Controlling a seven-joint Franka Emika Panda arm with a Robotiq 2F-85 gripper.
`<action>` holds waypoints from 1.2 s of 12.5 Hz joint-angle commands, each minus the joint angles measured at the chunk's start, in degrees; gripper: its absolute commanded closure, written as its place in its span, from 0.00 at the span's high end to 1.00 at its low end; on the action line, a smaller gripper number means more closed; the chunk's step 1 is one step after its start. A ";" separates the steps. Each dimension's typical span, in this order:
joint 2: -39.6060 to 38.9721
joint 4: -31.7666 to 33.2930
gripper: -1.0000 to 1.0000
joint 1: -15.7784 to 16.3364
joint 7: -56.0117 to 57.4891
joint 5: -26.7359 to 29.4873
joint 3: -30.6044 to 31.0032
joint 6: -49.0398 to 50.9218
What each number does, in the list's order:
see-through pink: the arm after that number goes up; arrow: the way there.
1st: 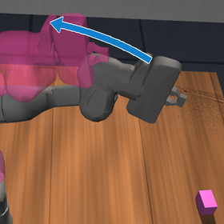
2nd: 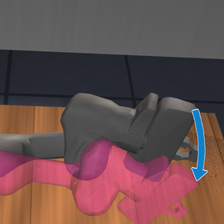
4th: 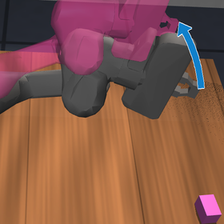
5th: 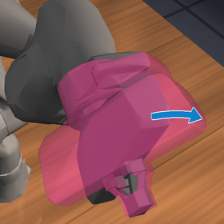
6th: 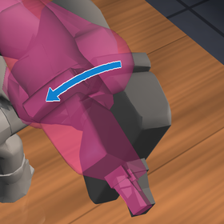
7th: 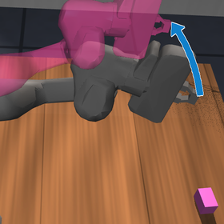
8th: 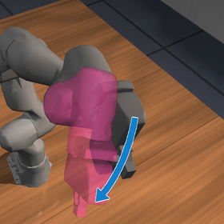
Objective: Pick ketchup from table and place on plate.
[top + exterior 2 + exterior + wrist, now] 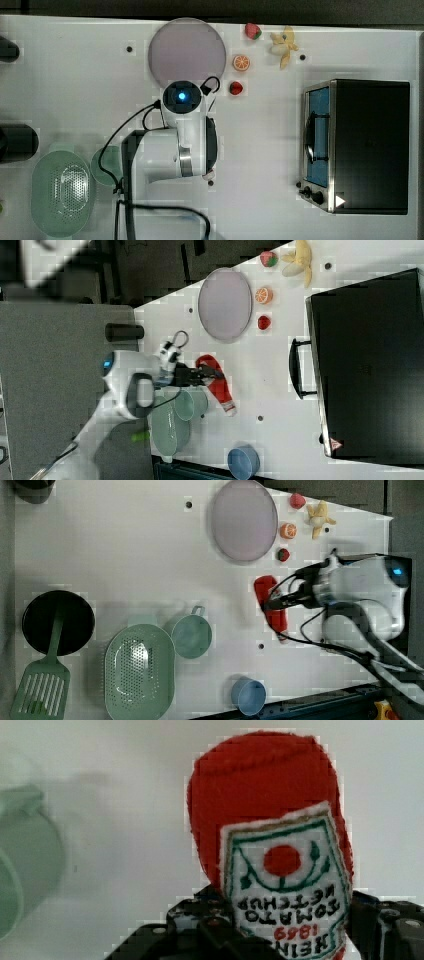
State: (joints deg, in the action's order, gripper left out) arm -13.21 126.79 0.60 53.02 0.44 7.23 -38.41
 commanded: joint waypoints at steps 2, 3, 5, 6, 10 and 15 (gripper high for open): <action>3.77 -11.10 0.63 -0.28 -0.93 0.47 0.39 13.28; 3.46 -14.47 0.63 -0.28 -0.94 0.68 0.39 17.90; 2.50 -21.32 0.63 -0.34 -1.69 1.12 0.35 24.35; 1.68 -24.56 0.63 -0.40 -2.88 1.37 0.34 25.69; -5.43 -36.44 0.63 -0.93 -6.11 1.50 0.17 25.95; -18.47 -48.34 0.63 -1.92 -6.14 1.50 -0.58 25.51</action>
State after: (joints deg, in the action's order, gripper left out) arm -30.91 77.66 -0.44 49.41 1.65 8.12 -13.20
